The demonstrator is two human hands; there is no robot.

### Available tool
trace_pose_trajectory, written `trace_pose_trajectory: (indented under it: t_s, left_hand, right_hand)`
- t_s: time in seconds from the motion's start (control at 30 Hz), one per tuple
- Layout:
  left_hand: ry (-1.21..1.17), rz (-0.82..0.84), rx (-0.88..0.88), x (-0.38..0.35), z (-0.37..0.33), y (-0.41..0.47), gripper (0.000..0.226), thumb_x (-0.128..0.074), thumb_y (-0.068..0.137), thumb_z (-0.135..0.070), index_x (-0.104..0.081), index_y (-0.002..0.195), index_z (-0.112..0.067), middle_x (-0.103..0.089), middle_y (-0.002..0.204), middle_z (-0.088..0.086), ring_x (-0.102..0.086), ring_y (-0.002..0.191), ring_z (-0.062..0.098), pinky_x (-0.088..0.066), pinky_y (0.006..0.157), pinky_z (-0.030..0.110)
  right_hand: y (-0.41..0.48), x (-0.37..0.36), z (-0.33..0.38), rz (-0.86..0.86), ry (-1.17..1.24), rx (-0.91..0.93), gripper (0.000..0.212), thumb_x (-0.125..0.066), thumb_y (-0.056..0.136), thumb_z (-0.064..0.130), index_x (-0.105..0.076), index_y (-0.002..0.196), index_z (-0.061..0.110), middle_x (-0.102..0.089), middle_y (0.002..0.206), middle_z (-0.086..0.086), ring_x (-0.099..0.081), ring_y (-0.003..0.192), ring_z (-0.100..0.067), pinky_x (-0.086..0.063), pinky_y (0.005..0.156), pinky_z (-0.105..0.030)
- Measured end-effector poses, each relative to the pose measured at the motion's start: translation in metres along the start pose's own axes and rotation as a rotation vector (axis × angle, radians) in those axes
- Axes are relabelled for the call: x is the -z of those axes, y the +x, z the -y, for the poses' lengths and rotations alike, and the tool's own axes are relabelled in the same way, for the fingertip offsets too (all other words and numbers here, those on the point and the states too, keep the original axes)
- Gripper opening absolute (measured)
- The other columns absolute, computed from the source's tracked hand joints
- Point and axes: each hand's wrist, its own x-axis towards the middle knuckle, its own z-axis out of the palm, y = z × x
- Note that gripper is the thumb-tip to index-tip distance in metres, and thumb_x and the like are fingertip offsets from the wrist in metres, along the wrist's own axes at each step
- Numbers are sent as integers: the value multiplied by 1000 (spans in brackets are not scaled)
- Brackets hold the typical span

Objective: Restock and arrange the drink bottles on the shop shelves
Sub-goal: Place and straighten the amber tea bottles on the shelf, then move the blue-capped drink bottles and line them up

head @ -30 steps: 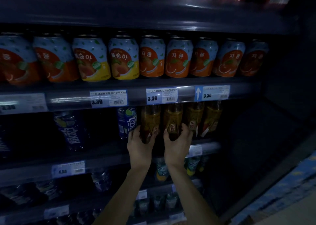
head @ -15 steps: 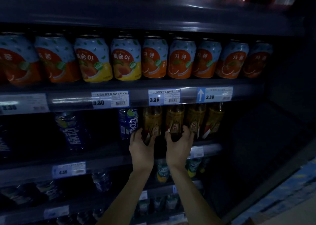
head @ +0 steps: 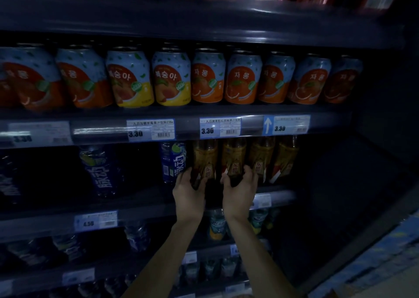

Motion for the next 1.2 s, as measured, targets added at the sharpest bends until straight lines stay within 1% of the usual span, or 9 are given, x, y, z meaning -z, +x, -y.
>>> trace_pose_trajectory:
  t_s: [0.3, 0.43, 0.53, 0.67, 0.8, 0.9, 1.0, 1.13, 1.2]
  left_hand:
    - [-33, 32, 28, 4, -3, 0, 50, -72, 84, -14, -54, 129, -4, -60, 121, 12, -55, 104, 10, -48, 94, 27]
    - [-82, 9, 71, 9, -3, -4, 56, -75, 81, -18, -52, 130, -6, -60, 122, 7, -52, 105, 4, -39, 85, 6]
    - [-123, -4, 97, 15, -4, -4, 59, -76, 80, -21, -51, 131, -7, -59, 124, 6, -53, 111, 8, -40, 86, 9]
    - [-155, -10, 93, 23, -6, -2, 55, -76, 80, -25, -53, 128, -9, -60, 119, 3, -54, 109, 9, -40, 77, 0]
    - [-148, -21, 57, 36, -7, -3, 52, -77, 79, -30, -54, 124, -15, -58, 112, -6, -54, 106, 6, -42, 86, 13]
    - [-150, -38, 57, 51, -4, 0, 52, -77, 79, -28, -54, 123, -14, -58, 113, -2, -54, 104, 8, -45, 89, 21]
    - [-126, -59, 32, 70, 2, 3, 44, -76, 79, -23, -55, 117, -17, -59, 110, -2, -55, 100, 8, -46, 84, 16]
    - [-101, -69, 64, 102, 15, 7, 47, -75, 80, -25, -54, 122, -17, -57, 113, -5, -54, 102, 6, -42, 83, 15]
    - [-94, -77, 88, 122, 23, 10, 48, -75, 81, -27, -53, 122, -18, -57, 112, -6, -53, 102, 5, -41, 81, 12]
  right_hand:
    - [-1, 0, 0, 17, -6, -3, 62, -67, 89, 29, -39, 139, 4, -41, 140, -12, -37, 131, -25, -32, 105, -30]
    - [-6, 0, 2, -3, 4, 6, 62, -66, 90, 30, -39, 139, 6, -40, 140, -11, -36, 131, -23, -29, 101, -25]
    - [-8, -1, 8, -22, 28, 17, 59, -64, 90, 32, -40, 138, 7, -42, 136, -9, -39, 127, -22, -30, 100, -24]
    - [-10, -2, 15, -41, 47, 25, 58, -65, 89, 32, -41, 135, 7, -43, 133, -10, -41, 124, -23, -33, 97, -25]
    - [-18, -4, 20, -50, 55, 40, 56, -65, 89, 34, -42, 134, 11, -42, 135, -8, -38, 126, -22, -35, 100, -29]
    - [-29, -9, 27, -30, 78, 27, 57, -64, 89, 37, -41, 136, 14, -39, 139, -8, -34, 130, -19, -36, 103, -33]
    - [-44, -19, 37, -41, 109, 51, 54, -62, 90, 37, -42, 133, 11, -38, 140, -4, -33, 130, -13, -33, 104, -28]
    - [-66, -39, 52, -24, 142, 68, 48, -63, 87, 32, -46, 127, 13, -42, 127, 3, -41, 123, -18, -38, 99, -30]
    - [-79, -52, 62, -17, 150, 98, 47, -64, 86, 29, -46, 127, 13, -40, 128, 7, -36, 120, 1, -34, 97, -21]
